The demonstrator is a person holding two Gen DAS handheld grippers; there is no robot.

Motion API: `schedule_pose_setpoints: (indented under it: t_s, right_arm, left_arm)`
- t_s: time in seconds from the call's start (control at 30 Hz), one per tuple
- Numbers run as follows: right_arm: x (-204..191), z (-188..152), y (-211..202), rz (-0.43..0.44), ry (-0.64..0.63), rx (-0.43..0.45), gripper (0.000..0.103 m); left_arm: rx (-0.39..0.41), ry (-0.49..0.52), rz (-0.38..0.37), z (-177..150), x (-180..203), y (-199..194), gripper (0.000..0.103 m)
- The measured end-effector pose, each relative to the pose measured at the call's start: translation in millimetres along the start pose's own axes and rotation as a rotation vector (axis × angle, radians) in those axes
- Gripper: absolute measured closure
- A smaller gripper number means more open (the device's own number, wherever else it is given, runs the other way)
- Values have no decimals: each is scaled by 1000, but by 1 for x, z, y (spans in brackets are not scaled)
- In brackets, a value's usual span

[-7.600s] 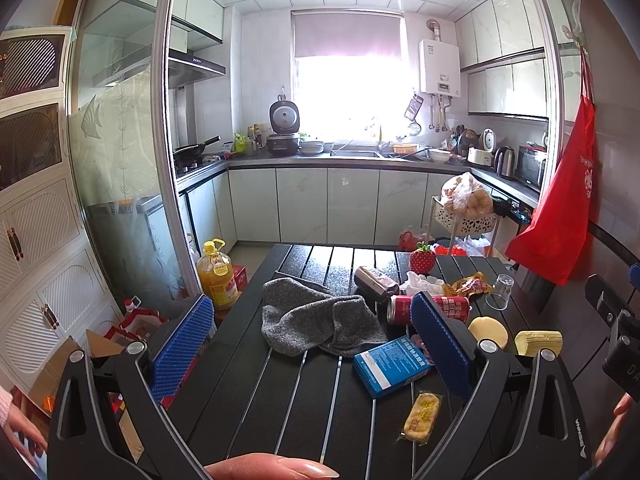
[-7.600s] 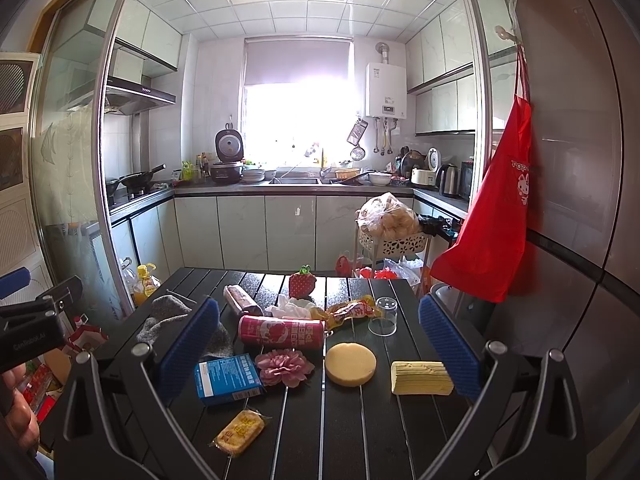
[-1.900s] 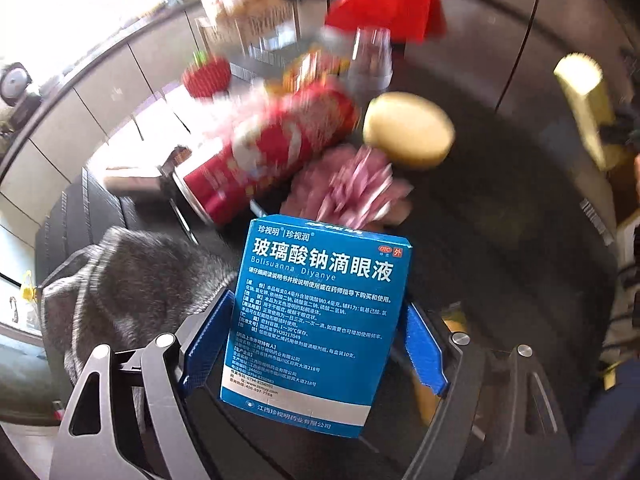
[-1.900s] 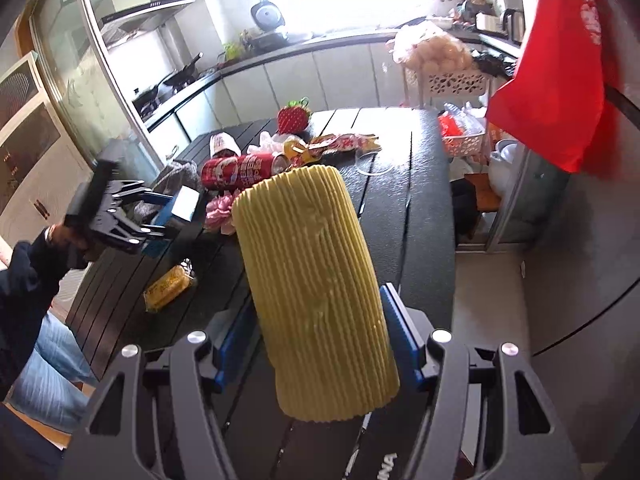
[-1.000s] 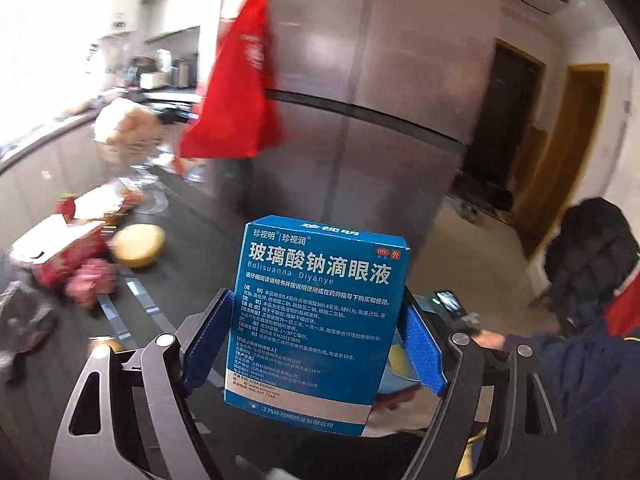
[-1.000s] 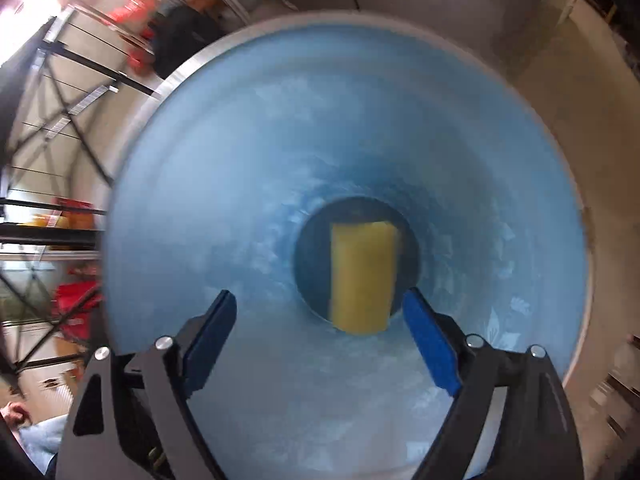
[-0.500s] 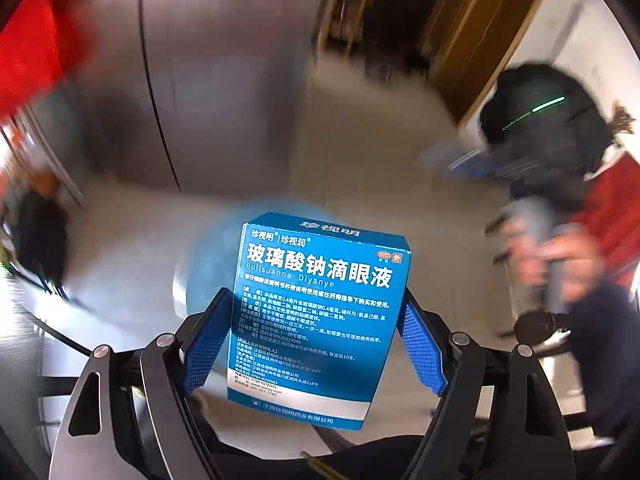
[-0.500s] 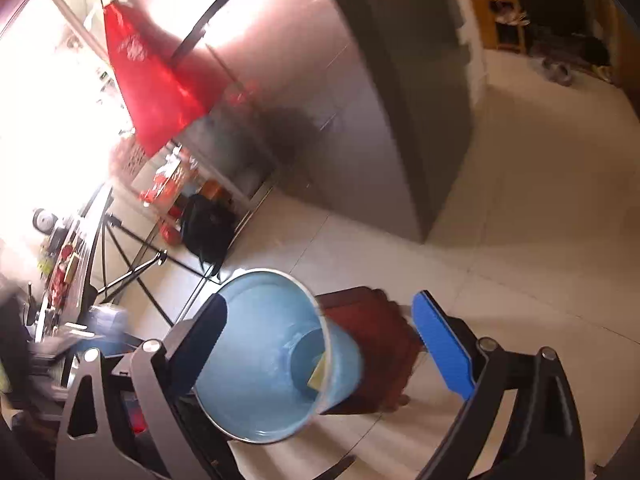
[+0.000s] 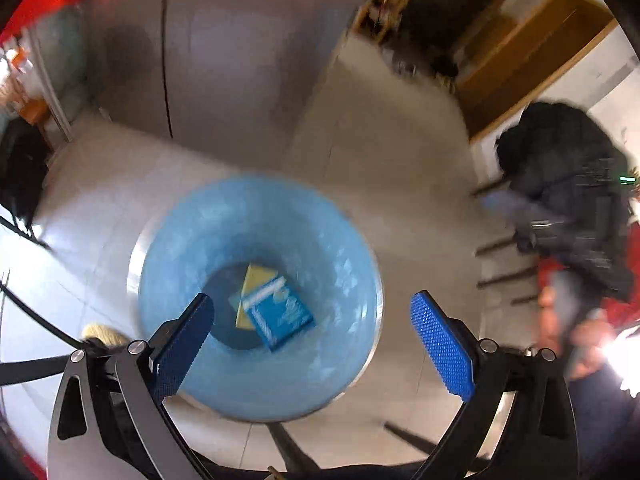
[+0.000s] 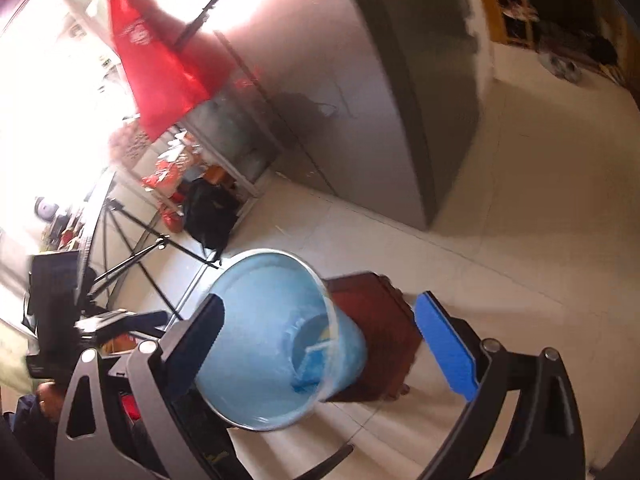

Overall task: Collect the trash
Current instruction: 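Carry both items to the light-blue bin and open both tools to drop them, then grasp the pink paper flower with the right tool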

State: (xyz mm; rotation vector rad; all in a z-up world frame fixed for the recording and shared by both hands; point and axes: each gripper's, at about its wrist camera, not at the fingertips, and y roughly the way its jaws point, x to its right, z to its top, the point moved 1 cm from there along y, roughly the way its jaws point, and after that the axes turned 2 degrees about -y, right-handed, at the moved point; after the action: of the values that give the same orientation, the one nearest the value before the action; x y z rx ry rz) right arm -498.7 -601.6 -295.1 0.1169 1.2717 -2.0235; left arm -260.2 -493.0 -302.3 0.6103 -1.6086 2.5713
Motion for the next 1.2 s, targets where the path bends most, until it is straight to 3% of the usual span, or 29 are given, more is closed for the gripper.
schedule_pose_setpoints:
  t_s: [0.13, 0.23, 0.27, 0.4, 0.47, 0.57, 0.7, 0.83, 0.97, 1.2]
  right_arm:
    - [-79, 39, 2, 55, -207, 17, 5]
    - [-168, 61, 9, 156, -410, 10, 3]
    - [-215, 67, 15, 205, -510, 2, 3]
    - [-362, 71, 47, 309, -776, -27, 3]
    - [-450, 62, 78, 357, -910, -74, 3]
    - [-557, 42, 132, 363, -1074, -159, 3]
    - [-648, 17, 200, 319, -1181, -274, 3]
    - [-694, 0, 263, 229, -1232, -372, 3]
    - [-712, -5, 311, 183, -1229, -451, 3]
    - [-723, -5, 343, 159, -1231, -510, 3]
  left_arm:
    - [192, -13, 28, -7, -5, -112, 8]
    - [320, -94, 119, -31, -37, -201, 8]
    - [355, -143, 189, -45, -59, -232, 8]
    - [389, -404, 468, -109, -153, -308, 8]
    - [385, -559, 563, -150, -199, -337, 8]
    - [405, -694, 630, -191, -238, -374, 8]
    - [408, -785, 697, -224, -270, -396, 8]
    - [403, -802, 685, -235, -293, -406, 8]
    - [416, -813, 672, -240, -314, -410, 8]
    - [391, -807, 656, -234, -330, -397, 8]
